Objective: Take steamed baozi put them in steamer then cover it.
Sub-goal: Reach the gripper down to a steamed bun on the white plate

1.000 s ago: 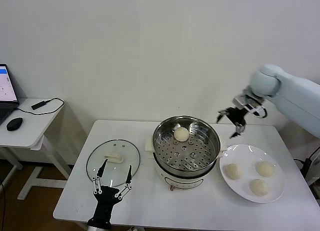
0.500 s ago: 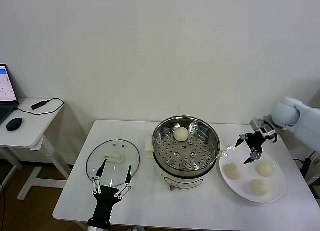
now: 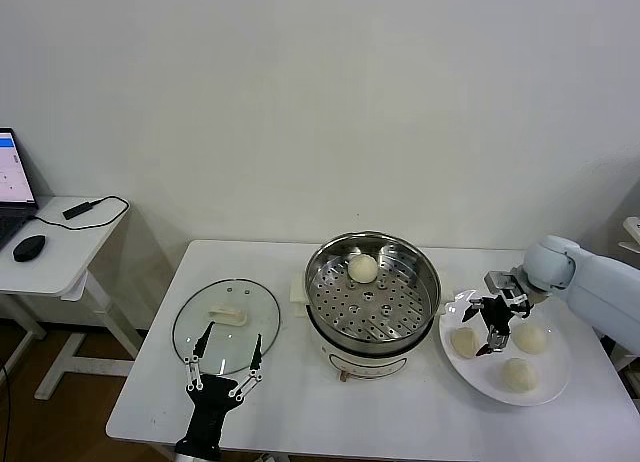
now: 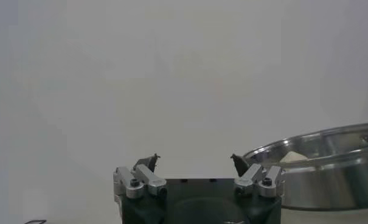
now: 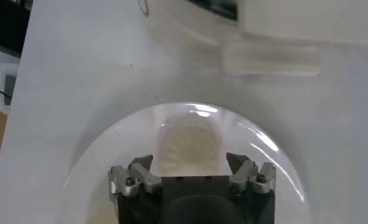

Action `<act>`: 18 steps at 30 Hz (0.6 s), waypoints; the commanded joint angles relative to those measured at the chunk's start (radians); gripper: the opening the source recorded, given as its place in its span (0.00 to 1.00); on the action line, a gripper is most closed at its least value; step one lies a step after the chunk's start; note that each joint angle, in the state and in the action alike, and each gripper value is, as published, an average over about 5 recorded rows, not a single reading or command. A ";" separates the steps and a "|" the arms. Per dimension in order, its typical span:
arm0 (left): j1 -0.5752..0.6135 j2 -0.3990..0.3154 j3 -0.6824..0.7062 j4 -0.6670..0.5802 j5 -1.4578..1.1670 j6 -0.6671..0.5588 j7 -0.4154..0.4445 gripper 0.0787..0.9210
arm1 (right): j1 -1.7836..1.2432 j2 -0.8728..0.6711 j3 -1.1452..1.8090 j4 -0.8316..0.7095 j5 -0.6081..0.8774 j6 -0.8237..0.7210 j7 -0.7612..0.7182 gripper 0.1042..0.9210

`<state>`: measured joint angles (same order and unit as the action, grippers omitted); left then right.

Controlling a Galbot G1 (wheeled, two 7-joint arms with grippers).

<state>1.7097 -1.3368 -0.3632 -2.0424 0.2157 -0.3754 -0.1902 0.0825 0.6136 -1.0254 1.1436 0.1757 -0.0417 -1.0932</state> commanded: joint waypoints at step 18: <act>-0.015 0.001 0.011 -0.004 -0.002 0.002 -0.002 0.88 | 0.074 -0.055 0.042 0.052 -0.053 -0.001 -0.031 0.66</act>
<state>1.6971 -1.3373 -0.3569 -2.0401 0.2140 -0.3767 -0.1920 0.0792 0.5824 -0.9937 1.1718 0.1478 -0.0467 -1.0838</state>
